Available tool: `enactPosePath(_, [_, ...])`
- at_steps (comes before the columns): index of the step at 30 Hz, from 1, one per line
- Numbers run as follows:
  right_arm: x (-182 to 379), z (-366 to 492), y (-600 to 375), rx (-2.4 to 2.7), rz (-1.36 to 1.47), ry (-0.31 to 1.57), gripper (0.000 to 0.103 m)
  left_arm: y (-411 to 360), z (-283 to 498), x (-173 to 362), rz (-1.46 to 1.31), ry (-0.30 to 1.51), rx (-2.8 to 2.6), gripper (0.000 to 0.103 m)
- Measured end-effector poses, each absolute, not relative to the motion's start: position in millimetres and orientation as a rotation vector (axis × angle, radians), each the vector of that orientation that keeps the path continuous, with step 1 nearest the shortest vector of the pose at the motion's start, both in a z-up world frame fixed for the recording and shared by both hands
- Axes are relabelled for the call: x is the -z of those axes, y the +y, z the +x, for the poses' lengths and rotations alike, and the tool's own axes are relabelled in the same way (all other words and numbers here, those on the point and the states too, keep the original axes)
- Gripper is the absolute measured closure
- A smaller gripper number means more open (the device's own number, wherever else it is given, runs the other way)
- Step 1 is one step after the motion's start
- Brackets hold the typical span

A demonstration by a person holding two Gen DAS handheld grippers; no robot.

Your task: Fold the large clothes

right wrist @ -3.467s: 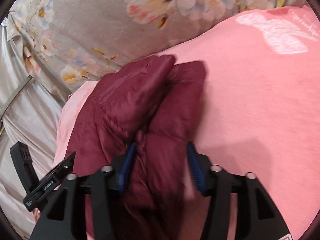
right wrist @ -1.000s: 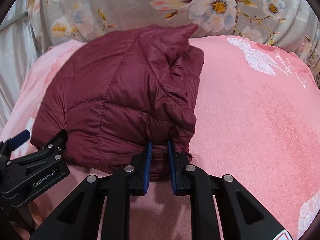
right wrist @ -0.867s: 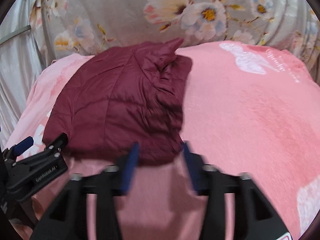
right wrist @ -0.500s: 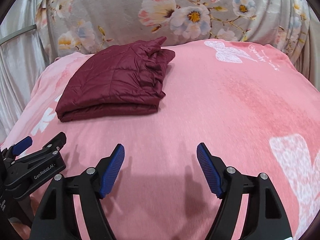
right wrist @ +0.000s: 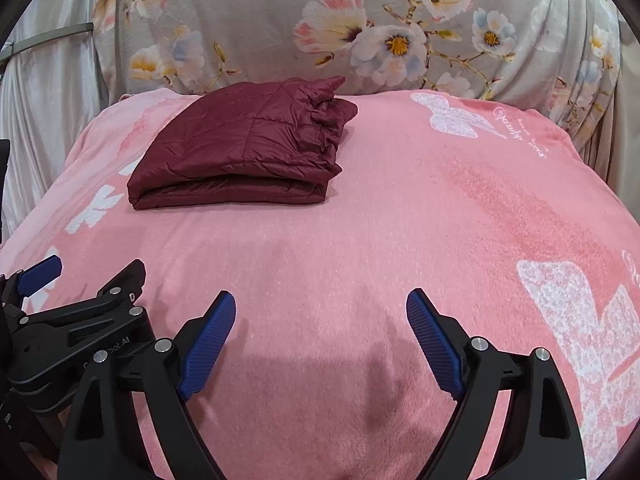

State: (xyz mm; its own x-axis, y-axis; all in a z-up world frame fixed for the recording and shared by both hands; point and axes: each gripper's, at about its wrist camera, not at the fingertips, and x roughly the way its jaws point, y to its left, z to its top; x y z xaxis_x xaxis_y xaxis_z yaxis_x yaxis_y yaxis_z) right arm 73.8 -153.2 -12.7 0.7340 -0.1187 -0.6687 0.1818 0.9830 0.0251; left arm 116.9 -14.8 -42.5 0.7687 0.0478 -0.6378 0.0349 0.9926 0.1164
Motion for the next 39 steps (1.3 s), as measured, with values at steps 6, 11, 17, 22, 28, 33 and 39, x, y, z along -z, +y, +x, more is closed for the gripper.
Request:
enactPosePath(6, [14.7,74.5,-155.0,0.168,0.106,0.737,0.018,-15.9,117.4,43.1,0.127,0.698,-0.006,0.005])
enactPosePath(11, [15.1,74.8,-156.4,0.169,0.106,0.736,0.018,-14.4,117.2,43.2,0.117,0.699,-0.006,0.005])
enactPosePath(17, [15.5,74.5,-156.5,0.172,0.104,0.736,0.018,-13.6,117.4,42.8,0.115,0.699,-0.007,0.005])
enactPosePath(22, [15.4,74.5,-157.2,0.170,0.102,0.736,0.018,-13.0,117.5,42.6,0.115,0.698,-0.006,0.005])
enactPosePath(28, [15.0,74.2,-157.7,0.173,0.098,0.735,0.018,-13.0,117.5,42.4,0.115,0.698,-0.007,0.005])
enactPosePath(33, [14.1,73.6,-158.3,0.175,0.092,0.732,0.017,-13.3,117.3,42.4,0.116,0.696,-0.006,0.005])
enactPosePath(39, [13.4,72.9,-155.1,0.178,0.081,0.729,0.017,-13.1,117.5,41.4,0.115,0.696,-0.006,0.005])
